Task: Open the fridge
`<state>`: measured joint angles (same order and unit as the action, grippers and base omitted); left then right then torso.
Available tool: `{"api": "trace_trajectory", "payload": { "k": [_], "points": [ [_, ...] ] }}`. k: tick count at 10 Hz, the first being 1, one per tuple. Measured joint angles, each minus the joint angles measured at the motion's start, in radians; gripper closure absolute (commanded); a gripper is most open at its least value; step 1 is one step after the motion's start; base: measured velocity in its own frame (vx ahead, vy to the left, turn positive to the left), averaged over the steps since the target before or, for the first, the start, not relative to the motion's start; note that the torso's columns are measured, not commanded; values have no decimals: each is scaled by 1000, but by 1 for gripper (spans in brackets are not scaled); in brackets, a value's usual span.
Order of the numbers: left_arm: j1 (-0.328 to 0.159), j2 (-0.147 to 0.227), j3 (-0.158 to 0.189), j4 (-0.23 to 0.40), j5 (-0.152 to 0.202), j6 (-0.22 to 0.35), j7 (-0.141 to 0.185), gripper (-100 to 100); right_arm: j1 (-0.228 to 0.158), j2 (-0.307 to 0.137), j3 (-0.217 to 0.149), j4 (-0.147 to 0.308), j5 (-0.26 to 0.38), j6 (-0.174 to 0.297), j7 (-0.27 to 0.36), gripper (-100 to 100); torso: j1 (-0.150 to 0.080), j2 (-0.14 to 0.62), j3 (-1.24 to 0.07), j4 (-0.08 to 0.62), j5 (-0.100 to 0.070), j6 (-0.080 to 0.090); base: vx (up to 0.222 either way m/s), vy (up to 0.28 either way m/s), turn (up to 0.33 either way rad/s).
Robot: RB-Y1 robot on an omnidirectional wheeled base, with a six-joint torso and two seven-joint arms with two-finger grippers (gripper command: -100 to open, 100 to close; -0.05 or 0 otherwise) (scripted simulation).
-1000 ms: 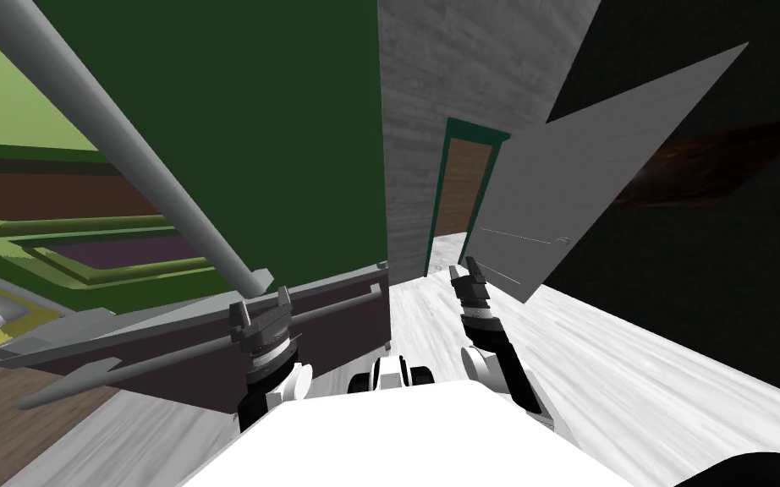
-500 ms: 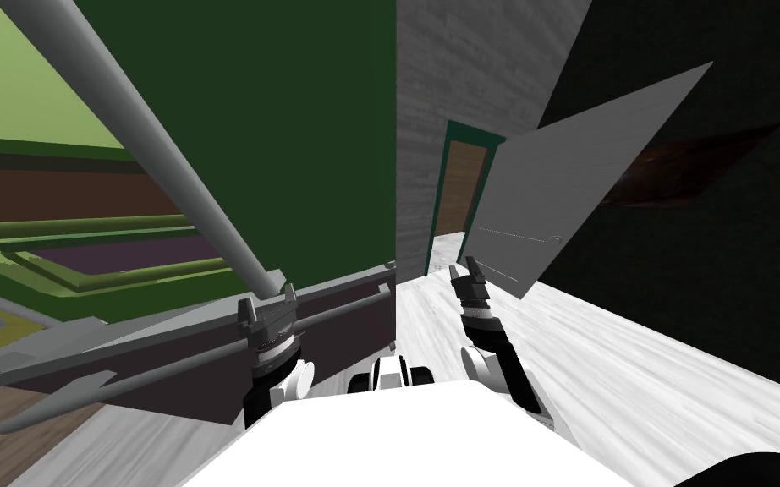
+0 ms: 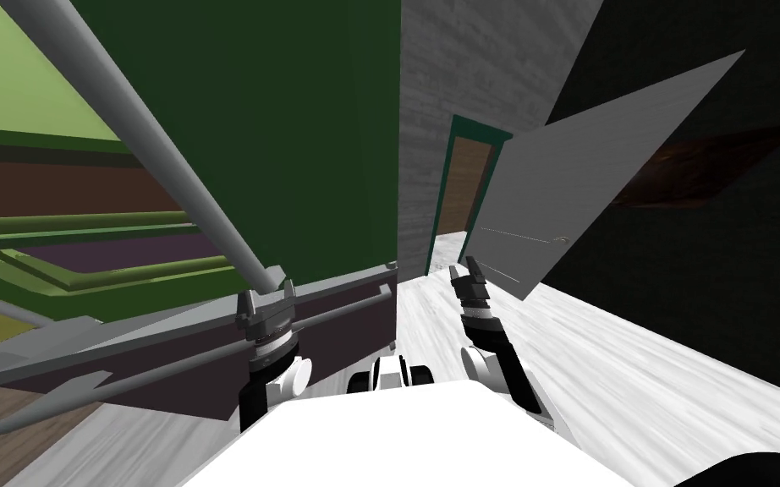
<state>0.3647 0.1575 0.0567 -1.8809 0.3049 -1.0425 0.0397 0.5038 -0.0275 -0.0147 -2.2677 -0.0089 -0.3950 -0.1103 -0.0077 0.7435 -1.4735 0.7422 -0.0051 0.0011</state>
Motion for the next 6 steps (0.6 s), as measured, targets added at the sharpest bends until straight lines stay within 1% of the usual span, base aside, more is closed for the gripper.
{"api": "trace_trajectory", "payload": {
  "k": [2, 5, 6],
  "points": [
    [-3, -4, -9, 23, -10, -30, 3, 100, 0, 0, 0, 0, 0, 0, 0, 0, 6, 3, 2, 0, 3, -4, -5, -11, -29],
    [2, -11, -15, 58, -21, -83, 7, 100, 0, 0, 0, 0, 0, 0, 0, 0, 10, -4, -1, -4, 6, -2, -15, 0, -2],
    [2, -11, -17, 59, -22, -86, 7, -100, 0, 0, 0, 0, 0, 0, 0, 0, 9, -6, -3, -4, 5, -2, 13, 17, -48]
  ]
}}
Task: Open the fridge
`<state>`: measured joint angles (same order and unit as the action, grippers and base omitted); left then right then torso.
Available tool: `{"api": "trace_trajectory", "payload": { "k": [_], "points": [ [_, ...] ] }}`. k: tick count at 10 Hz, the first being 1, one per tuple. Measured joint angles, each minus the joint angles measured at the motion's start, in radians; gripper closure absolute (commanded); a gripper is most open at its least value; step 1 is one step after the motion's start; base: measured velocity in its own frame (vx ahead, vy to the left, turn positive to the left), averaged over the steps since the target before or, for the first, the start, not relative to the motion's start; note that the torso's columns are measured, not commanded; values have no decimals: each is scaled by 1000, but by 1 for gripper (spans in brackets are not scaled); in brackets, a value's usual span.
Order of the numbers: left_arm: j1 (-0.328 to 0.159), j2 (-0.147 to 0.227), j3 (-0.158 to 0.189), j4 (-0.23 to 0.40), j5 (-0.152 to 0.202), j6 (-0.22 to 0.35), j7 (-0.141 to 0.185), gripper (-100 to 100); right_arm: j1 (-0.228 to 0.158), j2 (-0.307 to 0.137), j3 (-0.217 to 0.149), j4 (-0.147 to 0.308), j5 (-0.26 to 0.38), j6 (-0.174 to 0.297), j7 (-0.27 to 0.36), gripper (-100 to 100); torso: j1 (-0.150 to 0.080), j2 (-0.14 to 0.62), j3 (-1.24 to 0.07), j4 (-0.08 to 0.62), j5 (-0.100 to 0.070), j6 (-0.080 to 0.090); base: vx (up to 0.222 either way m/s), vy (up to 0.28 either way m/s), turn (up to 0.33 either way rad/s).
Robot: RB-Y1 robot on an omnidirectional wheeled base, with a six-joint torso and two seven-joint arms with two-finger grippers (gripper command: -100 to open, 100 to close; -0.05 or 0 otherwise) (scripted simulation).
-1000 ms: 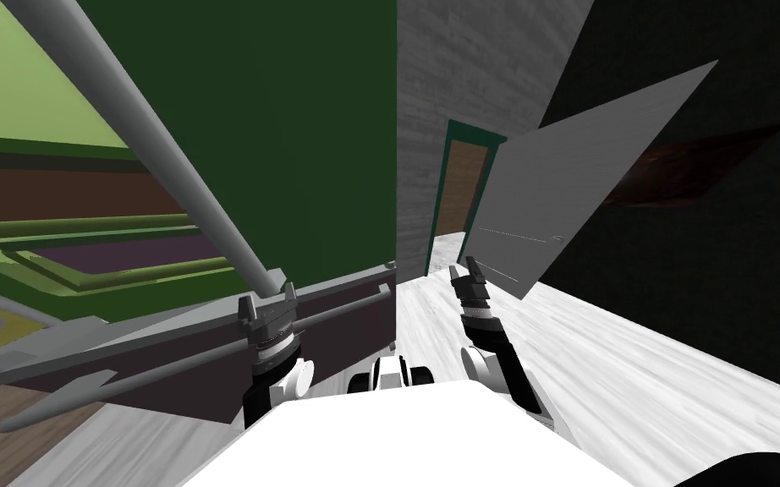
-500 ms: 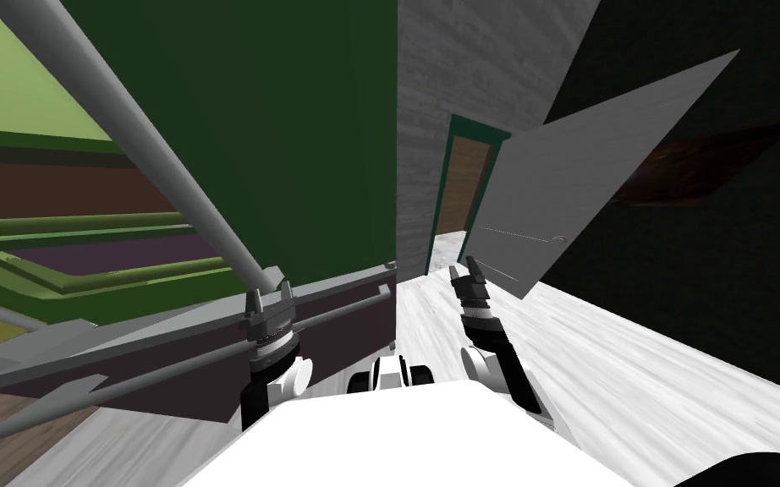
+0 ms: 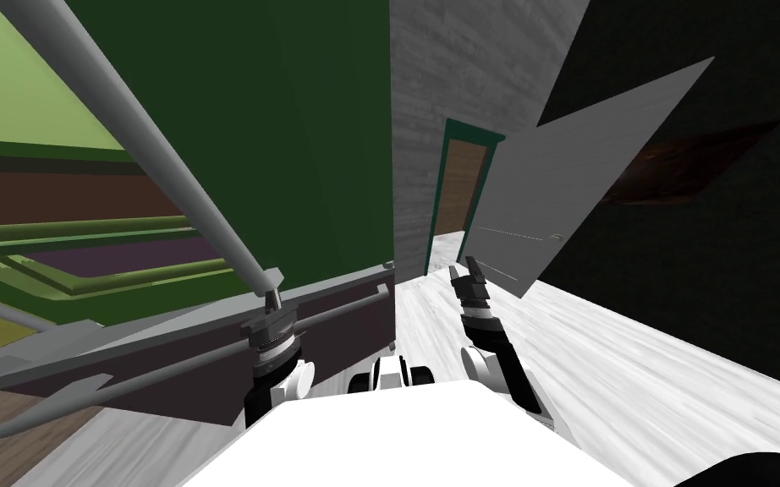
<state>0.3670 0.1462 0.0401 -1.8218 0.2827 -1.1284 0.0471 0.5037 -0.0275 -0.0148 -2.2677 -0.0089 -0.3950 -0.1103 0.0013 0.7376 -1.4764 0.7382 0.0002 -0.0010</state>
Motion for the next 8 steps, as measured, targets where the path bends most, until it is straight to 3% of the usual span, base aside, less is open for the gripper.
{"api": "trace_trajectory", "payload": {
  "k": [8],
  "points": [
    [16, -2, -33, 58, -19, -136, 28, -100, 0, 0, 0, 0, 0, 0, 0, 0, -2, 1, 1, 0, 0, 1, 26, 41, -39]
  ]
}}
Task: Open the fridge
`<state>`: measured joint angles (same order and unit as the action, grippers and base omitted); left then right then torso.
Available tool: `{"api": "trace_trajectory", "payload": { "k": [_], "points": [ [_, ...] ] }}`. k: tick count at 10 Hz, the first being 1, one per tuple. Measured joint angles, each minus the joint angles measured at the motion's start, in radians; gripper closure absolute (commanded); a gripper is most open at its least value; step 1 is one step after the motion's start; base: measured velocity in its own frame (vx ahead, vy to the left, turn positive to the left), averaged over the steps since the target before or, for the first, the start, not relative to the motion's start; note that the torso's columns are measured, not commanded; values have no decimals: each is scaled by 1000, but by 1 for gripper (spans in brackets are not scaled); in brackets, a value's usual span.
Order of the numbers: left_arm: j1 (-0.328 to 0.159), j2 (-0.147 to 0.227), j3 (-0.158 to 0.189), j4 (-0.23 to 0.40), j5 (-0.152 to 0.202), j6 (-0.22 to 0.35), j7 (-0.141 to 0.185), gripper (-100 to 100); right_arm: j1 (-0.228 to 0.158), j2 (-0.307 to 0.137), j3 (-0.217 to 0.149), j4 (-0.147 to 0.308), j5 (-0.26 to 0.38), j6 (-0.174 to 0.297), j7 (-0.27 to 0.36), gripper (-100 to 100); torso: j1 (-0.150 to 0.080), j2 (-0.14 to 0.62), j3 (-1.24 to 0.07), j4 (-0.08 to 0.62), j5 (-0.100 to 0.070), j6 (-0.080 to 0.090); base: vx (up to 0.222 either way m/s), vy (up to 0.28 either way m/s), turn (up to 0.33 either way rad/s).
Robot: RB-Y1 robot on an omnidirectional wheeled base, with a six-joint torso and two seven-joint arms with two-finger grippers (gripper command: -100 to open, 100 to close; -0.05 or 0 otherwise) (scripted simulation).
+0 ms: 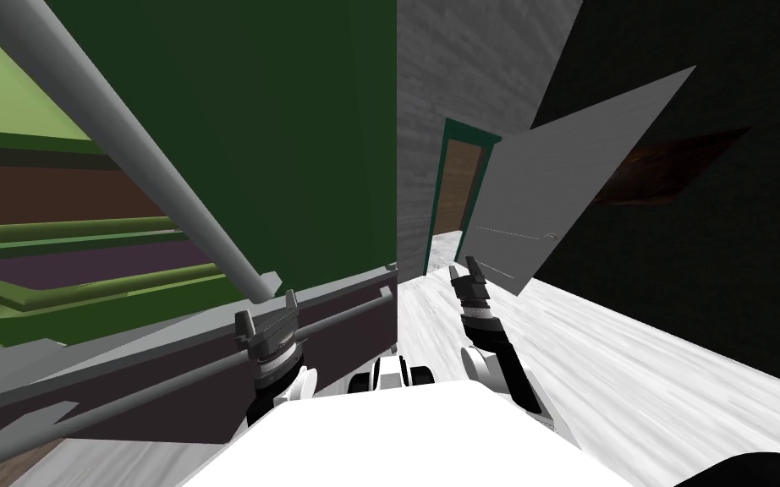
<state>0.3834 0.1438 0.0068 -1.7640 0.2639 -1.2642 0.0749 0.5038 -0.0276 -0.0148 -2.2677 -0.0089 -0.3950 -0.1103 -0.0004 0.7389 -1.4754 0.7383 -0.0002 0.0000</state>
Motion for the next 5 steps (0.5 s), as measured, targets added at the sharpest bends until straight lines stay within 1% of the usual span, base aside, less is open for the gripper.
{"api": "trace_trajectory", "payload": {
  "k": [4, 5],
  "points": [
    [9, -1, -16, 29, -9, -68, 15, -100, 0, 0, 0, 0, 0, 0, 0, 0, 0, -2, -1, 0, 0, 0, 23, 32, -29],
    [9, -1, -17, 30, -9, -72, 16, -100, 0, 0, 0, 0, 0, 0, 0, 0, -1, -1, -1, 0, 0, 0, 0, 0, 30]
  ]
}}
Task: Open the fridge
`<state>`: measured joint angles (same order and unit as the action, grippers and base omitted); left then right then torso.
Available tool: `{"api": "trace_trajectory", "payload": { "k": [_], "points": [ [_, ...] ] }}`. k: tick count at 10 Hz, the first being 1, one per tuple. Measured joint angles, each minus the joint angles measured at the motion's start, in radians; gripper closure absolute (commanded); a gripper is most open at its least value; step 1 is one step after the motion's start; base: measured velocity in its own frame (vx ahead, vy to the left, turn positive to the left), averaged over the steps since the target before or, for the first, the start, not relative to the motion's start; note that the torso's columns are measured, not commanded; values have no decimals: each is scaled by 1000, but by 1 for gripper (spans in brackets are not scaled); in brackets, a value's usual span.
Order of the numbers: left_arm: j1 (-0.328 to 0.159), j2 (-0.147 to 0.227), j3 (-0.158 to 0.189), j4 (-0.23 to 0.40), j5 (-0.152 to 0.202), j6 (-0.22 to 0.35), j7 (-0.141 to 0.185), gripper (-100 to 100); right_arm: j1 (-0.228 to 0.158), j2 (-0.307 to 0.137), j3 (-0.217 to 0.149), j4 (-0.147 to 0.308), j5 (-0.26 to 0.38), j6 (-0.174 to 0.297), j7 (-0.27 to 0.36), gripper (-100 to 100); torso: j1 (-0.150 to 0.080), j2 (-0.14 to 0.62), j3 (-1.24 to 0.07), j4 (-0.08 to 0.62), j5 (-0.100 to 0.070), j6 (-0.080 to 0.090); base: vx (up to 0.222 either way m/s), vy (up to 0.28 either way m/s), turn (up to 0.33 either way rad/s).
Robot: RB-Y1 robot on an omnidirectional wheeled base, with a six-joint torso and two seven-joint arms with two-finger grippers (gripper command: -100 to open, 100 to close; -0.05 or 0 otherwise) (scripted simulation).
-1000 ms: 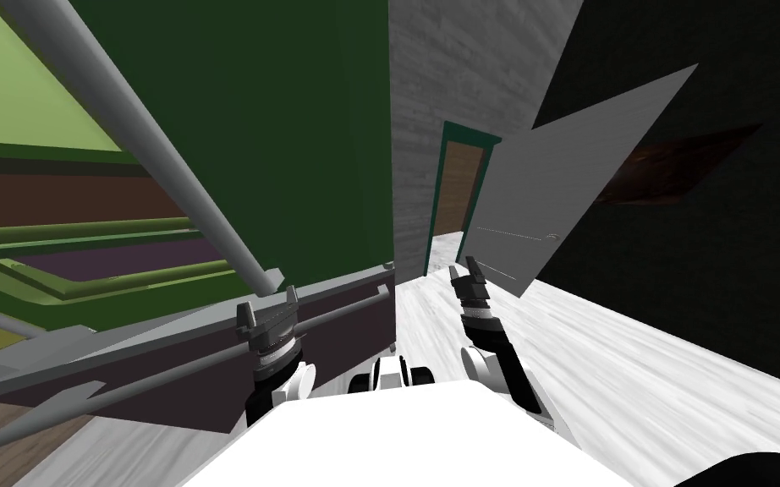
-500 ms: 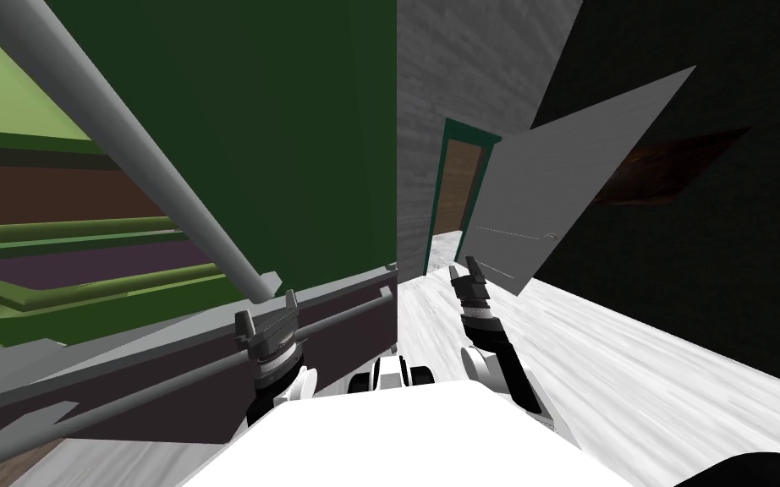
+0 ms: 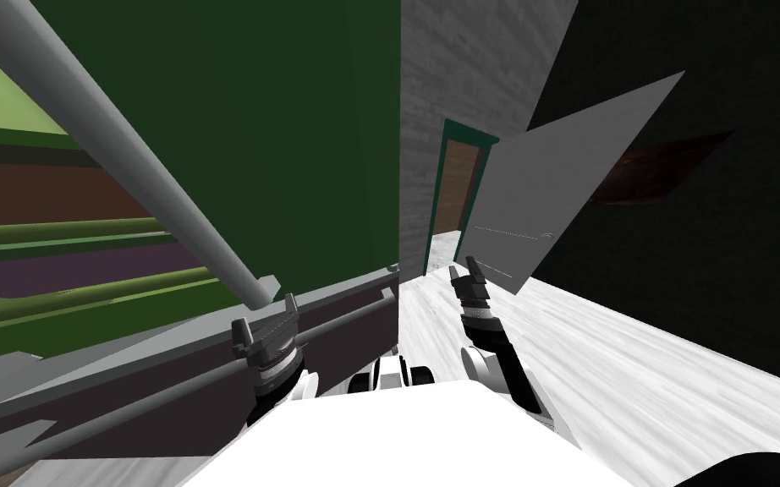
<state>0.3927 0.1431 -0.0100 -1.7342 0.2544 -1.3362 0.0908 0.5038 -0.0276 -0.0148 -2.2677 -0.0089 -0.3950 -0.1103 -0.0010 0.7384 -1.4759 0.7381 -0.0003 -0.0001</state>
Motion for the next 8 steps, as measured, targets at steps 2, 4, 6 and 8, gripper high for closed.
{"api": "trace_trajectory", "payload": {
  "k": [2, 4, 6, 8],
  "points": [
    [-7, 8, 9, -34, 9, 39, -1, -100, 0, 0, 0, 0, 0, 0, 0, 0, 0, 1, 1, 0, 0, 0, -4, -5, 16],
    [-21, 12, 16, -60, 16, 78, -6, -100, 0, 0, 0, 0, 0, 0, 0, 0, 1, 0, 0, 0, 0, 0, -7, -7, 15],
    [-38, 18, 24, -85, 23, 120, -10, -100, 0, 0, 0, 0, 0, 0, 0, 0, 1, -1, 0, 0, 0, 0, -3, -2, 7],
    [-29, 14, 18, -80, 19, 113, -10, 100, 0, 0, 0, 0, 0, 0, 0, 0, 2, 1, 0, 0, 0, -2, 6, 3, -30]
  ]
}}
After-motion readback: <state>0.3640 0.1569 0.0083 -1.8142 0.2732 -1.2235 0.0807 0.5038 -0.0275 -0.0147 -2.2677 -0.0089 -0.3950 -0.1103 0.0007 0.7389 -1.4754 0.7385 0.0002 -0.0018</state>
